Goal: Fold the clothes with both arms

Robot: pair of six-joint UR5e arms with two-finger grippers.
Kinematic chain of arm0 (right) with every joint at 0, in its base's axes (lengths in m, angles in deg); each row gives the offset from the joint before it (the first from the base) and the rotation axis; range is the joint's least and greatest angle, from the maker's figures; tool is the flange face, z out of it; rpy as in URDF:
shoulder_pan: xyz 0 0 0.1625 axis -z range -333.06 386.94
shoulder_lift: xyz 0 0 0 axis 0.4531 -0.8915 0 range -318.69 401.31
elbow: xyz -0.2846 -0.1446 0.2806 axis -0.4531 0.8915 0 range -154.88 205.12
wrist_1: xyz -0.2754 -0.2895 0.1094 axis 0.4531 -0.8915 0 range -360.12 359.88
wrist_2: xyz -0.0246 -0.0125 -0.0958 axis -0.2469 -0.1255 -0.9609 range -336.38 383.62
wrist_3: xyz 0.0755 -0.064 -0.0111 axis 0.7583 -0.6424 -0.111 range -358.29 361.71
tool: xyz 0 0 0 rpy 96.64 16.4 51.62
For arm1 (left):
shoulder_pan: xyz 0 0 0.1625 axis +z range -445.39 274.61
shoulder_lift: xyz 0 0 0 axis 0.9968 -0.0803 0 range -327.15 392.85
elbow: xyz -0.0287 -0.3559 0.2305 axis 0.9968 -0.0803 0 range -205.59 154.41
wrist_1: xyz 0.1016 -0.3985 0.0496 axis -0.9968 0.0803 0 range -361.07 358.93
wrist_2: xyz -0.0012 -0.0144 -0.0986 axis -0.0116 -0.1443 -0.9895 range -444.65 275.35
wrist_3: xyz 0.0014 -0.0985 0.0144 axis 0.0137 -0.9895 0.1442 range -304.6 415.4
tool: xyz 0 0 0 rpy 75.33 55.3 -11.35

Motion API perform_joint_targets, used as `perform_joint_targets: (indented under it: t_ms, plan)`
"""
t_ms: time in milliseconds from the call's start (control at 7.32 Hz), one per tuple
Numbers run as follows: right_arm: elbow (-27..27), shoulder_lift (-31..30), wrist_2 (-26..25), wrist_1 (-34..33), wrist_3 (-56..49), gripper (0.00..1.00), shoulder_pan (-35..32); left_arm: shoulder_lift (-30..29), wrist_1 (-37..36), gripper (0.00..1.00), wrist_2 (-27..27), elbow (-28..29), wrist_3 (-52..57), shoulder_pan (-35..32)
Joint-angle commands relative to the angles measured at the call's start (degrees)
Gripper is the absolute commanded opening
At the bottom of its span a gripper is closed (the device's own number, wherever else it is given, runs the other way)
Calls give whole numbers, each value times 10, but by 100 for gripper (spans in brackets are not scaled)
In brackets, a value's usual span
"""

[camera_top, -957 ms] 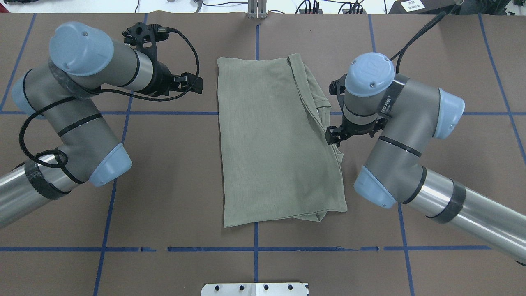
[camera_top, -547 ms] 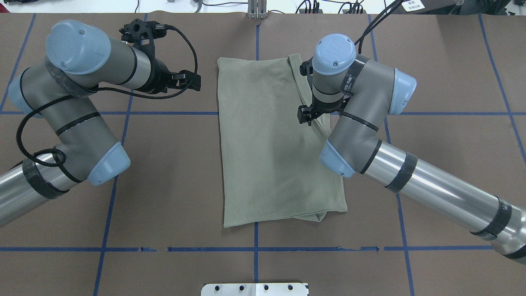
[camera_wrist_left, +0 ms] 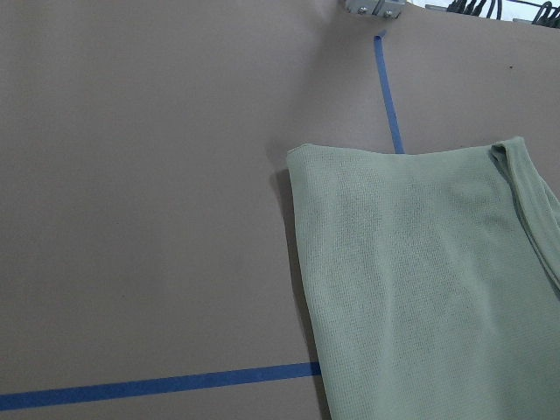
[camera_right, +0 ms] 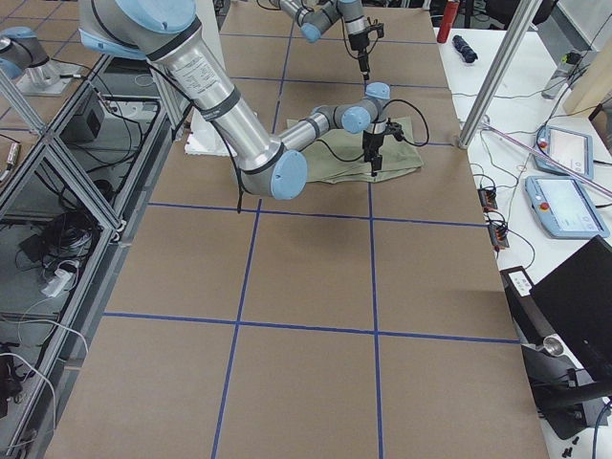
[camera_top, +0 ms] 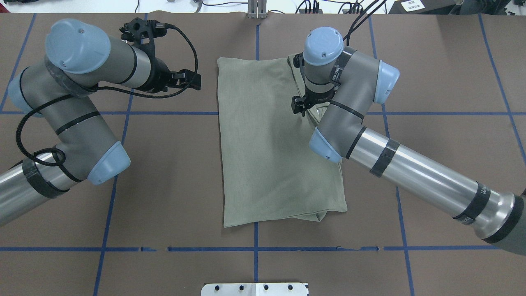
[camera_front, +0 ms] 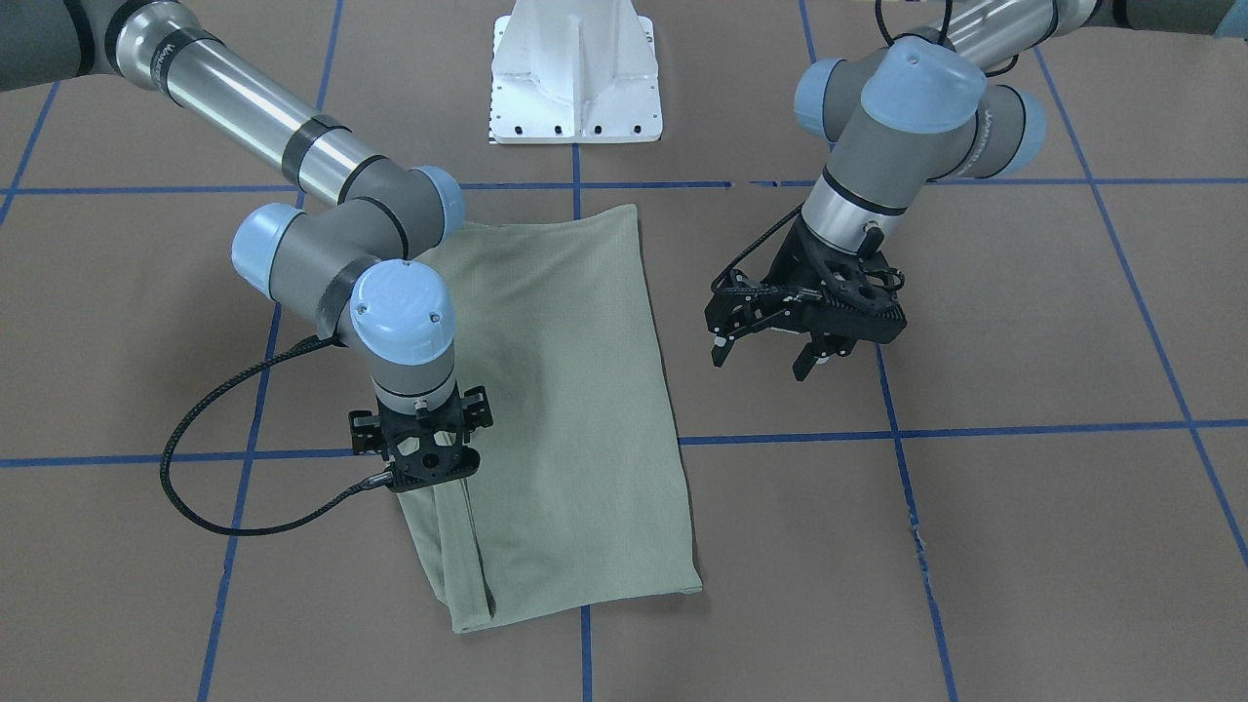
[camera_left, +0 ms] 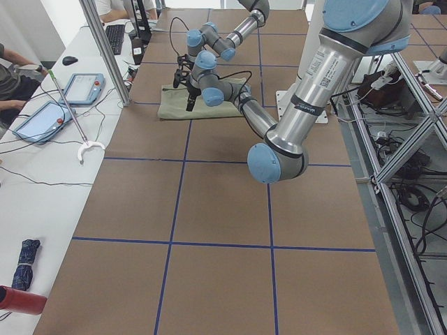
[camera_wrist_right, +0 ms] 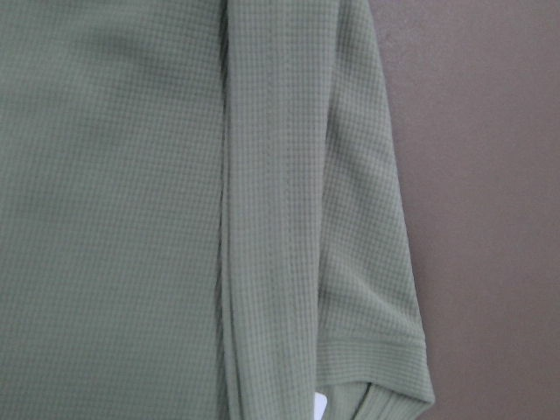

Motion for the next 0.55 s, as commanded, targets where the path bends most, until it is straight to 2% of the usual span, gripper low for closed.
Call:
perform_joint_targets:
  t_ms: [0,410]
  plan:
    - [8,0,27,2,-5,100,0,0,0,99,0,1,0,0]
    - [9,-2,40,-1,-13,100,-14,0,0,99,0,1,0,0]
